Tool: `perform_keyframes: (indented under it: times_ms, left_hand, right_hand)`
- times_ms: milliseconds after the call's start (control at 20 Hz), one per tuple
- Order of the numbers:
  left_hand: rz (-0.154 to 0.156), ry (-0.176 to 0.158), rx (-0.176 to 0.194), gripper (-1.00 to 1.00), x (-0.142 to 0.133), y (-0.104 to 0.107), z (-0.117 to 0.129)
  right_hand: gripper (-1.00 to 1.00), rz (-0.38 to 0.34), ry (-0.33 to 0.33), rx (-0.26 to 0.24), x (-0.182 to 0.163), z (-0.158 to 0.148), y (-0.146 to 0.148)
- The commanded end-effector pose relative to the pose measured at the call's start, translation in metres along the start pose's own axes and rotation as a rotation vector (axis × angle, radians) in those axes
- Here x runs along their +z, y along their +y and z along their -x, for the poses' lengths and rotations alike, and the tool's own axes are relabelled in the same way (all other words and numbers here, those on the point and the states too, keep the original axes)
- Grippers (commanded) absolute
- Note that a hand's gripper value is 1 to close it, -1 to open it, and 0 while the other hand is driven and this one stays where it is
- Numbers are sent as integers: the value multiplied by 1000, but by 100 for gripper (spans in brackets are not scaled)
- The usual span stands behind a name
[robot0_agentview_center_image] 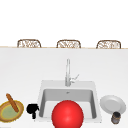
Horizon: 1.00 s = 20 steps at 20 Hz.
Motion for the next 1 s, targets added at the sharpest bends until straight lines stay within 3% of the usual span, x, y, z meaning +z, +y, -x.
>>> perform_keyframes:
  times_ms: [0, 150, 200, 250, 400, 550, 750, 950]
  left_hand:
    - [0, 0, 0, 0, 0, 0, 0]
    - [0, 0, 0, 0, 0, 0, 0]
    - [0, 0, 0, 0, 0, 0, 0]
    - [0, 0, 0, 0, 0, 0, 0]
    - [0, 0, 0, 0, 0, 0, 0]
    - [0, 0, 0, 0, 0, 0, 0]
    - [0, 0, 0, 0, 0, 0, 0]
    - [0, 0, 0, 0, 0, 0, 0]
  right_hand:
    - [-100, 85, -60, -71, -5, 4, 9]
    - [-100, 126, -48, -98, -8, 5, 16]
    - [-100, 131, -77, -64, 0, 5, 26]
    - [-100, 83, -47, -38, -5, 3, 16]
    - [-100, 59, -48, -31, -5, 6, 17]
    - [-100, 126, 13, -7, -14, 9, 12]
    - [-100, 190, -30, -37, -19, 21, 6]
    - [-100, 209, -19, -3, -38, 21, 13]
